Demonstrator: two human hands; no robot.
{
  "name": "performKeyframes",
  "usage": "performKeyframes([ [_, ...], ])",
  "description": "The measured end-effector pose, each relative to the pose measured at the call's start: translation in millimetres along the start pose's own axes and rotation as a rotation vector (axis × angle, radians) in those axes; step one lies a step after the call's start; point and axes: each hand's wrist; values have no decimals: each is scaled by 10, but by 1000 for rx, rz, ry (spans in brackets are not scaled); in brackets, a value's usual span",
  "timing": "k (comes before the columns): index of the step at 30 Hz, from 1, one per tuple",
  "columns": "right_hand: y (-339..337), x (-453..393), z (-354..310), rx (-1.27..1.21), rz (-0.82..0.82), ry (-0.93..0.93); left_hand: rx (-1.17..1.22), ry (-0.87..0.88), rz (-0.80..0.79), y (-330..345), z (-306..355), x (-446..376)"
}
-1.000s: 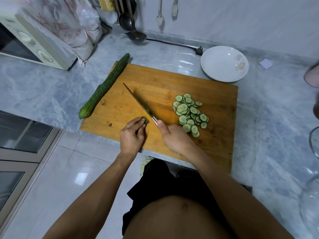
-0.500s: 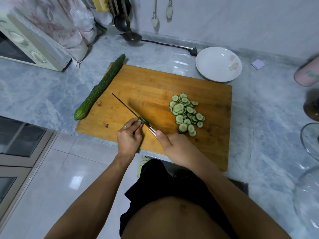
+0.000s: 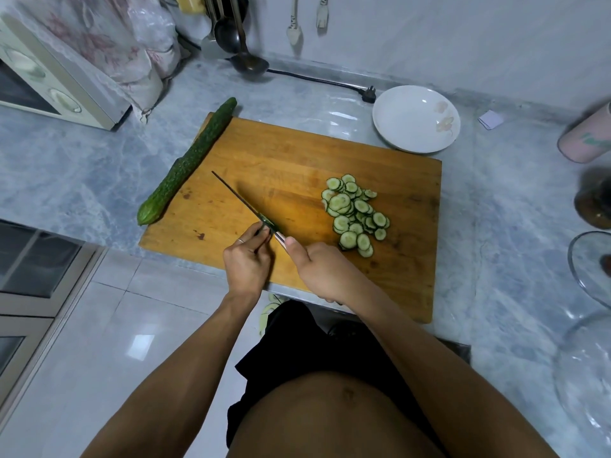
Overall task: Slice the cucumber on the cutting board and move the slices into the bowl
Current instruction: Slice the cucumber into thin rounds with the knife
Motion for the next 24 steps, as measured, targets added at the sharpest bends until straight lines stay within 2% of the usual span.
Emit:
performKeyframes([
  [9,37,-133,79,27,78,-37,12,23,13,-59,11,-18],
  [18,-155,25,394,-202,79,58,-37,-14,-37,-199,6,-131],
  [21,-253,180,510,-103,143,-20,-2,11,33,-292,105,-160],
  [24,-354,347,623,61,224,-83,47,180,94,-386,337,-166],
])
Point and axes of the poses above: each hand's wrist, its own x-axis away from the middle knuckle, its own y-axis out of the palm, z = x × y, and after that the axes turned 8 degrees about -z, right-handed
